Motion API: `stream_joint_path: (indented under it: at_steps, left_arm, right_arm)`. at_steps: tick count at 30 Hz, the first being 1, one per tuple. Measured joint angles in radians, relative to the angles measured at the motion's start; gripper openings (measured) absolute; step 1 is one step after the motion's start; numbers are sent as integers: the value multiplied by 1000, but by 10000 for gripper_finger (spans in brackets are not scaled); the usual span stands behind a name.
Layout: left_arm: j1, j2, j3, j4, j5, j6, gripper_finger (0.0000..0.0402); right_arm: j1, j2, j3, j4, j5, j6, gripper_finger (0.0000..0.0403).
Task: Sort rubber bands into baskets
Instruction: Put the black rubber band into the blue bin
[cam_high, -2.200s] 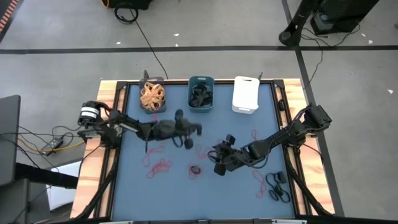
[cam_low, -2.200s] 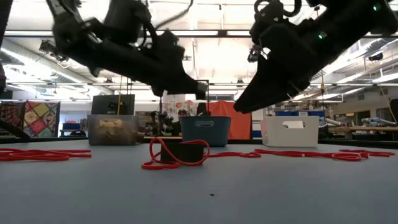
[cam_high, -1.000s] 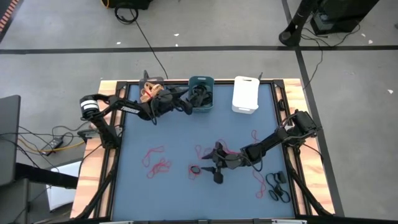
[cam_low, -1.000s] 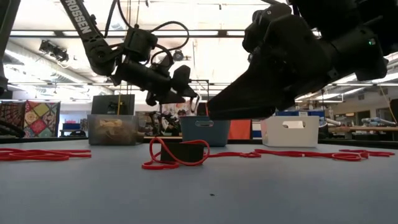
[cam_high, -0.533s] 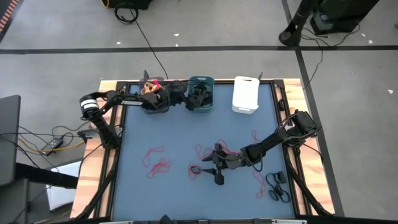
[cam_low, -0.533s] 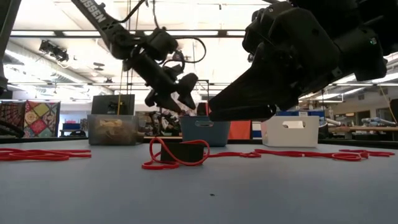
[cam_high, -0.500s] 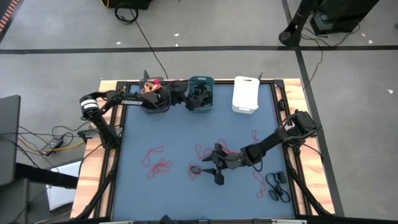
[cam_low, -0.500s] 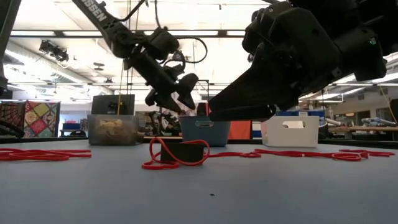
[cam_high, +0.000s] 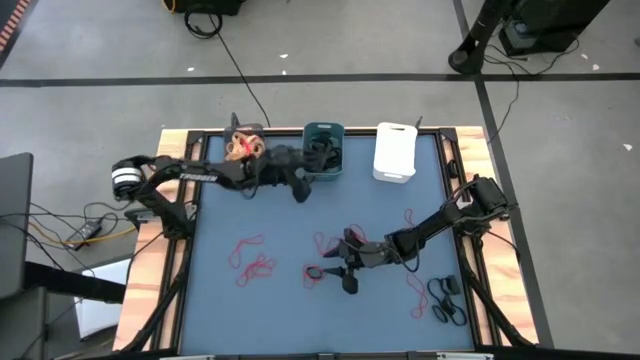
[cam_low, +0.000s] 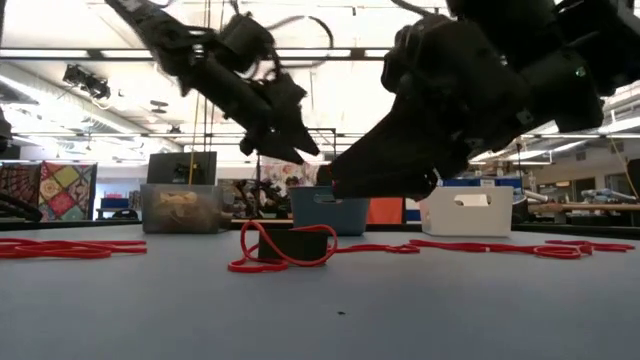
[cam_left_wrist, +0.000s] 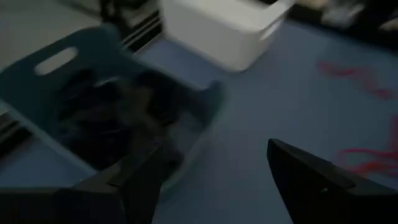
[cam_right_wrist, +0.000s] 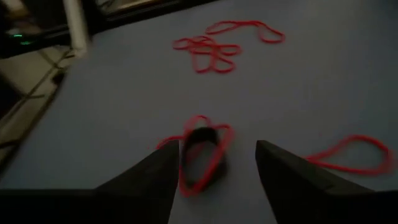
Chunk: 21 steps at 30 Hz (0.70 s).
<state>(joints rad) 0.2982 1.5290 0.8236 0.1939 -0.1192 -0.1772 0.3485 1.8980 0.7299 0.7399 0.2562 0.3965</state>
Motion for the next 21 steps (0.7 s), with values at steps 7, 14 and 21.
stream_joint_path:
  at_steps: [7, 14, 21]
  left_arm:
    - [-156, -88, -197, 245, -1, -62, 272]
    - [-281, -102, -240, 253, -49, -99, 258]
    - [-332, -102, -239, 247, -127, -117, 252]
  right_arm:
    - [3, 44, 60, -61, -21, -2, 187]
    - [4, 140, 105, -127, 8, 69, 118]
    - [25, 140, 167, -132, -183, -61, 30]
